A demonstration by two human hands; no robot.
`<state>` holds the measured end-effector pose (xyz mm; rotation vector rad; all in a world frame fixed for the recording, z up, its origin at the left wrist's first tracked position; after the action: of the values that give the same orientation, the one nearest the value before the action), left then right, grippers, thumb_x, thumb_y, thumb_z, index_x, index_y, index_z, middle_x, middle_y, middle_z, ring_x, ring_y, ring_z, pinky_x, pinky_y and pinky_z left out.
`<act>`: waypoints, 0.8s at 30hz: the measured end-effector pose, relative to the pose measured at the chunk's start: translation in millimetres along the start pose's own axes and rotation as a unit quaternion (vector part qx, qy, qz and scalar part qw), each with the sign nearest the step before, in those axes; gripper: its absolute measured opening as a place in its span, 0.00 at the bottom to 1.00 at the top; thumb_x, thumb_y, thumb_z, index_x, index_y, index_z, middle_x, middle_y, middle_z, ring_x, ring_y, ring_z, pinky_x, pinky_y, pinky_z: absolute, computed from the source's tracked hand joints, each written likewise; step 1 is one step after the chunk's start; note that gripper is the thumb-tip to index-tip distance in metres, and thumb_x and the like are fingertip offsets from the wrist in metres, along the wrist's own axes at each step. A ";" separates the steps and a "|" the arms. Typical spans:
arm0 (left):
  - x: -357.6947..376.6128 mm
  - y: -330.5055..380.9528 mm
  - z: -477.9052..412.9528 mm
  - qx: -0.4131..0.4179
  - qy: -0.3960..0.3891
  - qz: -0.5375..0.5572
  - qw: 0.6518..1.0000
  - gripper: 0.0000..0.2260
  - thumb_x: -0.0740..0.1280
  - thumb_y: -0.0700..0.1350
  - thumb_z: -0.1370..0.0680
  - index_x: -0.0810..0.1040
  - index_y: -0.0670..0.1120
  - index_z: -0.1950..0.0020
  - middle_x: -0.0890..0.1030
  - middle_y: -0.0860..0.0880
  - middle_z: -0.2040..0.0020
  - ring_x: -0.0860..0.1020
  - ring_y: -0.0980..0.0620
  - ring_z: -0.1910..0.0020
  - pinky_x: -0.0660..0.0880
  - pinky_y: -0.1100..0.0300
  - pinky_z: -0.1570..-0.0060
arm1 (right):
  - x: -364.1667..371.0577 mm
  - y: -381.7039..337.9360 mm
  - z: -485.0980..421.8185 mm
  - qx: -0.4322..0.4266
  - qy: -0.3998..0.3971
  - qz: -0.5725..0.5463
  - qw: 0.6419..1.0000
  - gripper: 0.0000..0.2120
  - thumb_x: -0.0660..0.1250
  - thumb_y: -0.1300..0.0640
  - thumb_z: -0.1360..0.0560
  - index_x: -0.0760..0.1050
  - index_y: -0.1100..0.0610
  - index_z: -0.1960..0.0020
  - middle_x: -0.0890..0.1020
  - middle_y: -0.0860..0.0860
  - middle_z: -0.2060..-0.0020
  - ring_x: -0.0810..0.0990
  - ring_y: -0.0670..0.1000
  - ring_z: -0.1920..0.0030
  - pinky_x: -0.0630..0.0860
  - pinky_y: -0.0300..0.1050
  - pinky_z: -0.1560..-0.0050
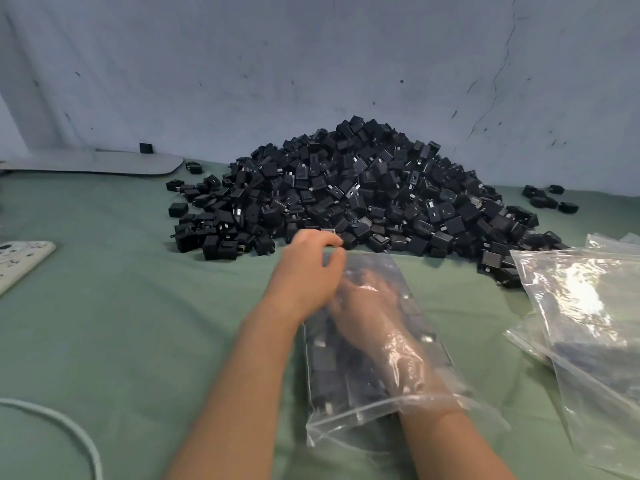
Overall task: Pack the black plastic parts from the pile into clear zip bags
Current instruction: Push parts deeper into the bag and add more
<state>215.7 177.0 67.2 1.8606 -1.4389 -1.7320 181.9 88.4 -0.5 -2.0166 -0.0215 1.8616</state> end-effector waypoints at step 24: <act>40.3 -62.8 -10.3 -0.061 0.008 -0.038 0.997 0.19 0.56 0.45 0.18 0.66 0.43 0.27 0.65 0.46 0.26 0.63 0.46 0.28 0.57 0.56 0.29 | 9.0 -2.8 -0.4 0.004 -0.036 0.016 0.999 0.22 0.46 0.47 0.18 0.56 0.44 0.25 0.53 0.56 0.23 0.46 0.56 0.22 0.40 0.61 0.26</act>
<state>248.3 173.4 -0.6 1.8820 -1.2420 -1.7932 184.1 93.3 -8.2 -1.9554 -0.0029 1.9495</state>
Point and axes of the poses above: each hand's wrist, its own z-axis away from the middle knuckle, its own x-axis out of the palm, y = z × x, the point moved 10 cm from there along -z, towards the middle knuckle
